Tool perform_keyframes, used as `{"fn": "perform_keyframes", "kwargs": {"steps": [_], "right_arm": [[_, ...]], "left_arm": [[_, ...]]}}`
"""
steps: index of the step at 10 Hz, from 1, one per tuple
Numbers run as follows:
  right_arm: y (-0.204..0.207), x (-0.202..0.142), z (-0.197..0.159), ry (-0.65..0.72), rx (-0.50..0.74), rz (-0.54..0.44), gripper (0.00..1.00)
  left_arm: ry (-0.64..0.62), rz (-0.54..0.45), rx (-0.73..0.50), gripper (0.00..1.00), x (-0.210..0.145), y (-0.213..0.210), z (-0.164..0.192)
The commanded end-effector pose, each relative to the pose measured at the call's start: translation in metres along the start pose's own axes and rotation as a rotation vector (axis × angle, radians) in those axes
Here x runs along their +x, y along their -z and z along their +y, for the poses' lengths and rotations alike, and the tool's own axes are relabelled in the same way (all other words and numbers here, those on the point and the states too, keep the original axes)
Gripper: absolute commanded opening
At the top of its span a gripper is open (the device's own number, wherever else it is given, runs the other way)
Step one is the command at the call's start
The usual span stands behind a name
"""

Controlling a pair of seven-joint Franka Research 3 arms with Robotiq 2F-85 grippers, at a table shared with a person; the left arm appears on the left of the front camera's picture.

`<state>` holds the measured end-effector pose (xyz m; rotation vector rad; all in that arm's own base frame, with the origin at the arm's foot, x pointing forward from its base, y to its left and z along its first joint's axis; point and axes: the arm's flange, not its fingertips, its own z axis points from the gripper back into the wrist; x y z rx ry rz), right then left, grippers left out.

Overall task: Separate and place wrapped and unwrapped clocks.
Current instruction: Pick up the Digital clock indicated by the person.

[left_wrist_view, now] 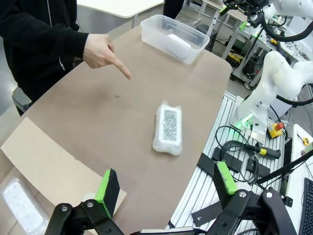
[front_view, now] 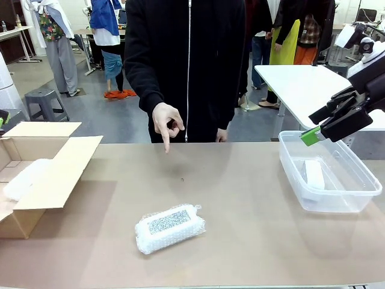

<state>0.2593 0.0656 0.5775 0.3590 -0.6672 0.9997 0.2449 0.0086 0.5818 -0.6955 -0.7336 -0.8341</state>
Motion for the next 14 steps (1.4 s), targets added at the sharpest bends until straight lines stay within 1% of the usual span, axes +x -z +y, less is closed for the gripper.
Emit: {"fn": "perform_keyframes", "kwargs": {"steps": [1,3,4,5,6,8,9,10,11,13,14], "right_arm": [[0.002,0.001,0.001,0.008,0.033,-0.016,1.0],[0.002,0.001,0.001,0.008,0.033,-0.016,1.0],[0.002,0.001,0.001,0.008,0.033,-0.016,1.0],[0.002,0.001,0.001,0.008,0.033,-0.016,1.0],[0.002,0.001,0.001,0.008,0.033,-0.016,1.0],[0.002,0.001,0.001,0.008,0.033,-0.016,1.0],[0.002,0.001,0.001,0.008,0.033,-0.016,1.0],[0.002,0.001,0.001,0.008,0.033,-0.016,1.0],[0.002,0.001,0.001,0.008,0.033,-0.016,1.0],[0.002,0.001,0.001,0.008,0.033,-0.016,1.0],[0.002,0.001,0.001,0.008,0.033,-0.016,1.0]], "left_arm": [[0.146,0.079,-0.047,1.0,0.021,0.03,-0.019],[0.377,0.192,-0.095,1.0,0.064,0.089,-0.056],[0.481,0.289,-0.122,1.0,0.076,0.126,-0.08],[0.563,0.389,-0.147,1.0,0.073,0.161,-0.1],[0.623,0.461,-0.157,1.0,0.063,0.194,-0.116],[0.716,0.533,-0.132,1.0,0.041,0.245,-0.137],[0.75,0.567,-0.094,1.0,0.035,0.261,-0.139],[0.755,0.585,-0.075,1.0,0.029,0.278,-0.139],[0.73,0.592,-0.04,1.0,0.025,0.295,-0.135],[0.601,0.574,0.0,1.0,0.028,0.315,-0.121],[0.536,0.69,-0.081,1.0,0.025,0.308,-0.115]]}}
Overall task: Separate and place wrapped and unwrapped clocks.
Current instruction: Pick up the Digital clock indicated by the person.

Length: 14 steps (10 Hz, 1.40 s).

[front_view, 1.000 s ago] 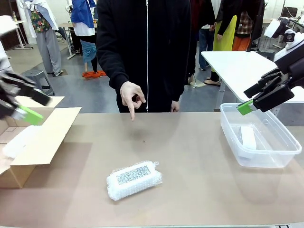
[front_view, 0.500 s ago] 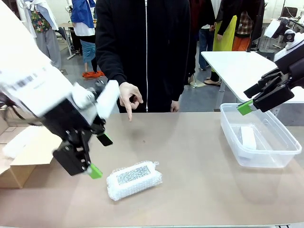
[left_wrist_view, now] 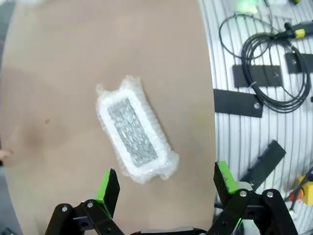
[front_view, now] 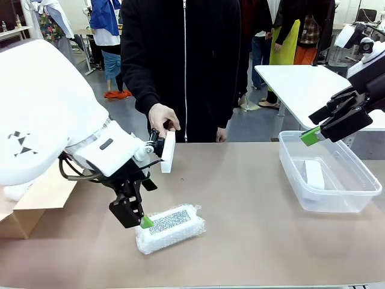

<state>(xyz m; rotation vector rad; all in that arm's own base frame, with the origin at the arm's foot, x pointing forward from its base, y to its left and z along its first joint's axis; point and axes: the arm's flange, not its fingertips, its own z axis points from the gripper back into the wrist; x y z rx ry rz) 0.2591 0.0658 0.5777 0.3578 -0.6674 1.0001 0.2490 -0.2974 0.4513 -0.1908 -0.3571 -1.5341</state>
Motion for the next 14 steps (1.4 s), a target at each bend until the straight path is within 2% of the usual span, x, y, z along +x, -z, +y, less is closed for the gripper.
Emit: {"fn": "perform_keyframes", "kwargs": {"steps": [1,5,6,8,9,12,14], "right_arm": [[0.002,0.001,0.0,0.009,0.034,-0.016,1.0],[0.002,0.001,0.0,0.009,0.034,-0.016,1.0],[0.002,0.001,0.0,0.009,0.034,-0.016,1.0],[0.002,0.001,0.0,0.009,0.034,-0.016,1.0],[0.002,0.001,0.0,0.009,0.034,-0.016,1.0],[0.002,0.001,0.0,0.009,0.034,-0.016,1.0],[0.002,0.001,0.0,0.009,0.034,-0.016,1.0]], "left_arm": [[0.062,-0.033,0.027,1.0,0.005,-0.01,-0.007],[0.046,-0.023,0.006,1.0,0.005,-0.008,-0.003],[-0.144,0.046,-0.011,1.0,0.027,-0.007,-0.003],[-0.254,0.173,-0.034,1.0,0.059,0.012,0.01],[-0.312,0.205,-0.058,1.0,0.062,0.019,0.015],[-0.38,0.274,-0.059,1.0,0.062,0.047,0.027],[-0.357,0.272,-0.063,1.0,0.049,0.07,0.046]]}}
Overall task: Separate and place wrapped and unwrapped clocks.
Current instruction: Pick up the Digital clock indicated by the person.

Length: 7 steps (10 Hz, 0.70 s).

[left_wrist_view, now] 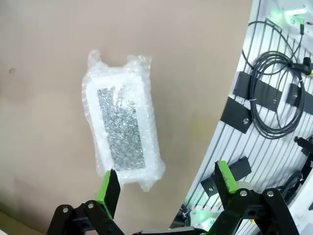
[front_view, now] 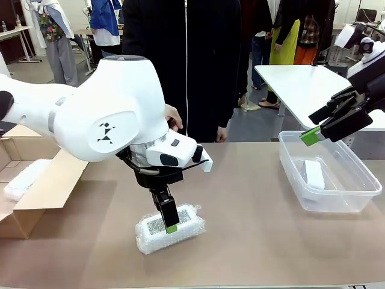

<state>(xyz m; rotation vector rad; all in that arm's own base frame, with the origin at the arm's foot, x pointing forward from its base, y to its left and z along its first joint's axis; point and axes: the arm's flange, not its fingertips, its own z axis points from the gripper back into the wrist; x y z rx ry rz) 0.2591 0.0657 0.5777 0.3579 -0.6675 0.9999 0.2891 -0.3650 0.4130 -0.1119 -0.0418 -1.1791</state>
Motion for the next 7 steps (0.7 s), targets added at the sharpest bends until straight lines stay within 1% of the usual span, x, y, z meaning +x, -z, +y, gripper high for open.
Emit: {"fn": "perform_keyframes", "kwargs": {"steps": [1,2,3,4,6,7], "right_arm": [[0.002,0.001,0.0,0.009,0.034,-0.016,1.0],[0.002,0.001,0.0,0.009,0.034,-0.016,1.0],[0.002,0.001,0.0,0.009,0.034,-0.016,1.0],[0.002,0.001,0.0,0.009,0.034,-0.016,1.0],[0.002,0.001,0.0,0.009,0.034,-0.016,1.0],[0.002,0.001,0.0,0.009,0.034,-0.016,1.0]], "left_arm": [[0.022,0.004,0.026,1.0,0.004,0.014,0.02],[0.023,-0.005,0.042,1.0,0.005,0.021,0.025],[0.057,-0.039,0.033,1.0,0.007,0.027,0.026],[0.048,-0.045,0.067,1.0,0.011,0.034,0.025],[0.043,-0.002,0.083,1.0,0.017,0.048,0.027],[0.042,-0.01,0.085,1.0,0.019,0.054,0.029]]}}
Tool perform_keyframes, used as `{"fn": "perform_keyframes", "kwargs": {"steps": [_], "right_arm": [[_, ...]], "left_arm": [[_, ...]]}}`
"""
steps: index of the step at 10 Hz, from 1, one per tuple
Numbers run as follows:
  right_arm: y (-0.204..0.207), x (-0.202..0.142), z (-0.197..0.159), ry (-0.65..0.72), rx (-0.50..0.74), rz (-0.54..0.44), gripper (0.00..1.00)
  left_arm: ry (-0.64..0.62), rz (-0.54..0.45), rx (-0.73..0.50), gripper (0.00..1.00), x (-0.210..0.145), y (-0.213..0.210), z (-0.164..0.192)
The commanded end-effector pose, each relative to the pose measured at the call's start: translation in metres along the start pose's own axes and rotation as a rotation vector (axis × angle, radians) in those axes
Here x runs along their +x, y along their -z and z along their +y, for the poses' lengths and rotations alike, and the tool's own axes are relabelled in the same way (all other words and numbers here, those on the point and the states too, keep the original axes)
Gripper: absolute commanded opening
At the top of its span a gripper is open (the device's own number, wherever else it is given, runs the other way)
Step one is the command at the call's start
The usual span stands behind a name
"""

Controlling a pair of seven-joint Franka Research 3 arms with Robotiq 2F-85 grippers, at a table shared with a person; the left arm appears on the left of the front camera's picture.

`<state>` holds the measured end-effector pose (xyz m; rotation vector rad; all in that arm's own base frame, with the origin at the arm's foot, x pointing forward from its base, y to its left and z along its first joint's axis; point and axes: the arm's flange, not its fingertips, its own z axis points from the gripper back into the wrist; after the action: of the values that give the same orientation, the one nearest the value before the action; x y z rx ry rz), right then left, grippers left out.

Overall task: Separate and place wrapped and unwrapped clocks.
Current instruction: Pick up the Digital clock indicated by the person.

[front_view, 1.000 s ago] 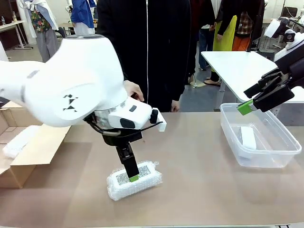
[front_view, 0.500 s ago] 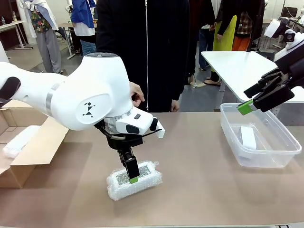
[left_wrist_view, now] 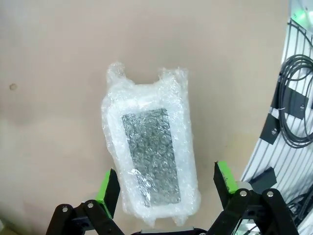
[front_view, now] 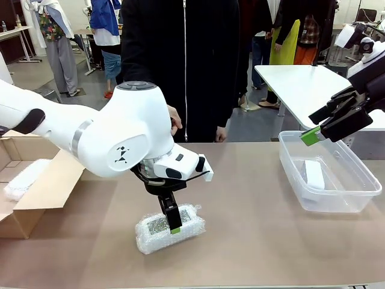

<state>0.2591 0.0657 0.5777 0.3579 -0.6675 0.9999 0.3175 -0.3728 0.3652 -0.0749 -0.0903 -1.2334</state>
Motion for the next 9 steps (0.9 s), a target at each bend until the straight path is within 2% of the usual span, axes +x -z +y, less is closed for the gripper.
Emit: {"fn": "perform_keyframes", "kwargs": {"steps": [1,2,9], "right_arm": [[0.002,0.001,0.0,0.009,0.034,-0.016,1.0],[0.002,0.001,0.0,0.009,0.034,-0.016,1.0],[0.002,0.001,0.0,0.009,0.034,-0.016,1.0]], "left_arm": [[-0.004,-0.022,0.056,1.0,0.004,0.014,0.004],[0.001,-0.039,0.063,1.0,0.004,0.019,0.005],[-0.046,0.029,0.061,1.0,0.01,0.038,0.009]]}}
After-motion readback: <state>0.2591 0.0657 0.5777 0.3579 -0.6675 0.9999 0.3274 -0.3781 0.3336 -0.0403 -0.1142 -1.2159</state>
